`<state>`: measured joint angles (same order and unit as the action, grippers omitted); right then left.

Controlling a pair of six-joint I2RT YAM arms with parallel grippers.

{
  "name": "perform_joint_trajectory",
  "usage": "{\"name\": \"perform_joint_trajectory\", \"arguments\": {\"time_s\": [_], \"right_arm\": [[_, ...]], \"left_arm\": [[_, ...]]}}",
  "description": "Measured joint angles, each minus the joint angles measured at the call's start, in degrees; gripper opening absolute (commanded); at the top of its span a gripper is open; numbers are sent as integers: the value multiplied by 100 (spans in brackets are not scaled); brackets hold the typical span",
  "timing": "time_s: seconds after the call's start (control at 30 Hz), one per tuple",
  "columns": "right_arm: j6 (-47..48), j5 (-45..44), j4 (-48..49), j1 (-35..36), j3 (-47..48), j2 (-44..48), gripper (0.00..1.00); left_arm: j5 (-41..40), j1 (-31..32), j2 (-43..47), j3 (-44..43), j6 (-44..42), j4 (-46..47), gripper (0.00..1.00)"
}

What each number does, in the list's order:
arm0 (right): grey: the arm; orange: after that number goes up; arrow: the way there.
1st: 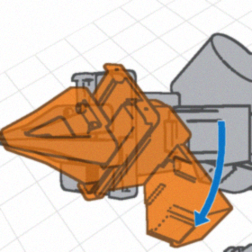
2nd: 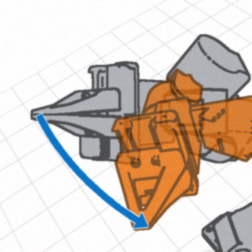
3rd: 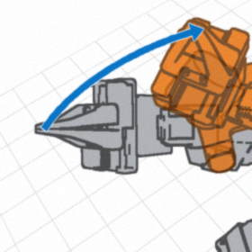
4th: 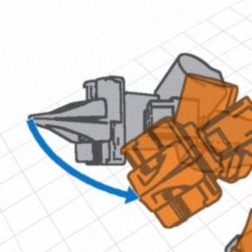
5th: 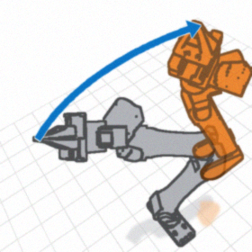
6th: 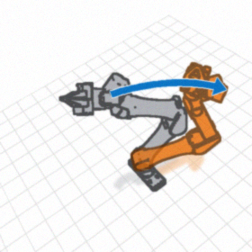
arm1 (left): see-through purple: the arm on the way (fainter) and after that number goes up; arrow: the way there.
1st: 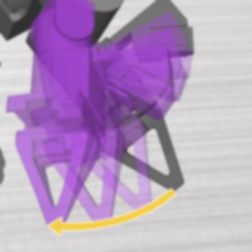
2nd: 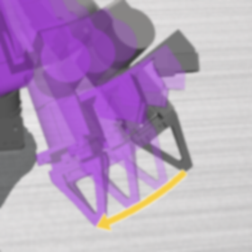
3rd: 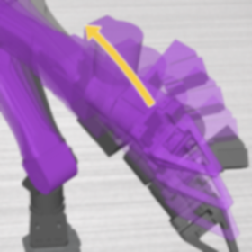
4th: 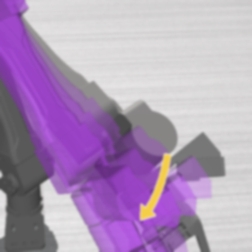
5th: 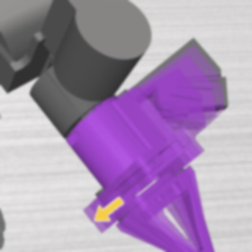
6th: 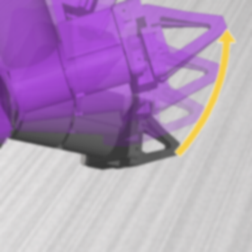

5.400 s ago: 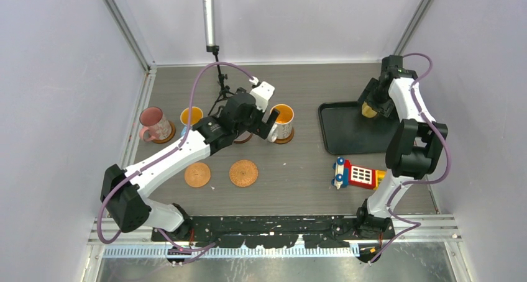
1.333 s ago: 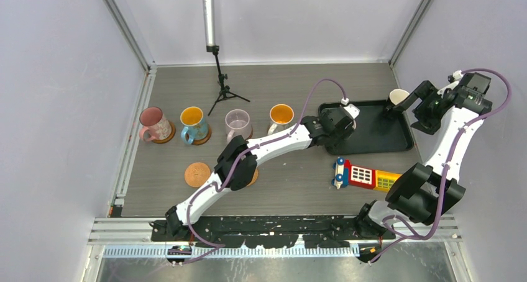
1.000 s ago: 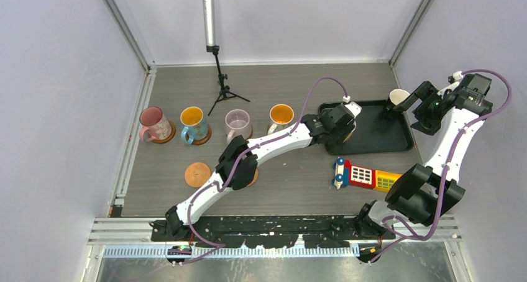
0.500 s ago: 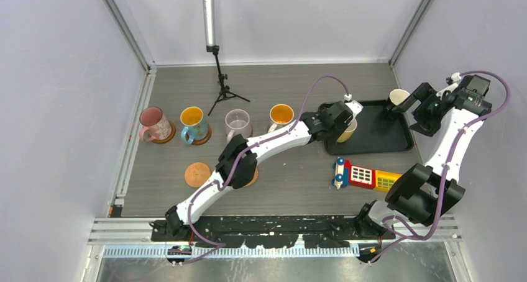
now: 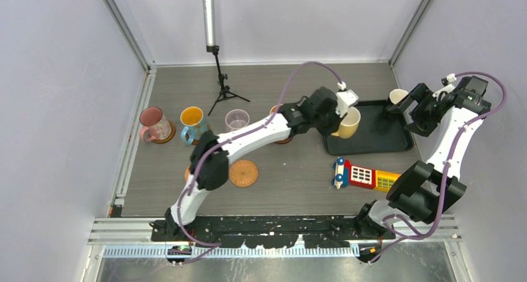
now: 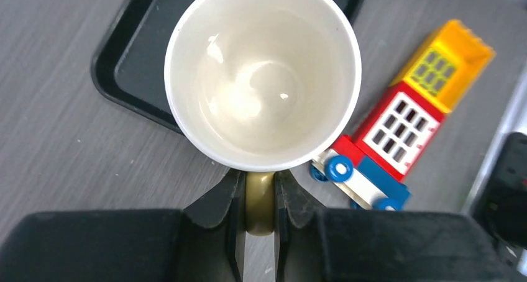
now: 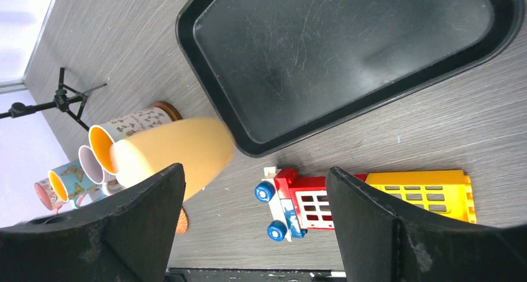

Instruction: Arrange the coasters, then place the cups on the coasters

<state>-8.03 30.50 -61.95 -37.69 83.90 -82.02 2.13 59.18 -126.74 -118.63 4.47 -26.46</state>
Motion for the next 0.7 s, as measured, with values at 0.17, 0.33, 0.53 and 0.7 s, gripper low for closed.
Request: {"name": "perform_joint_trajectory", "arguments": {"time_s": [0.17,0.33,0.53,0.7], "right_arm": [[39,146,-48,76,-24,-240,87],[46,164,-98,352,-24,-350,87],[63,48,-151,890,68,-442,88],[61,-116,-190,1231,315,-719,87]], "left_arm": [[870,-446,1279,868,-61,326,0],[1453,-1174,2579,1893,-208,439,0],[2085,-2245,4118,3377,-485,254,0],[2820,-3598,5445,4586,-920,-350,0]]}}
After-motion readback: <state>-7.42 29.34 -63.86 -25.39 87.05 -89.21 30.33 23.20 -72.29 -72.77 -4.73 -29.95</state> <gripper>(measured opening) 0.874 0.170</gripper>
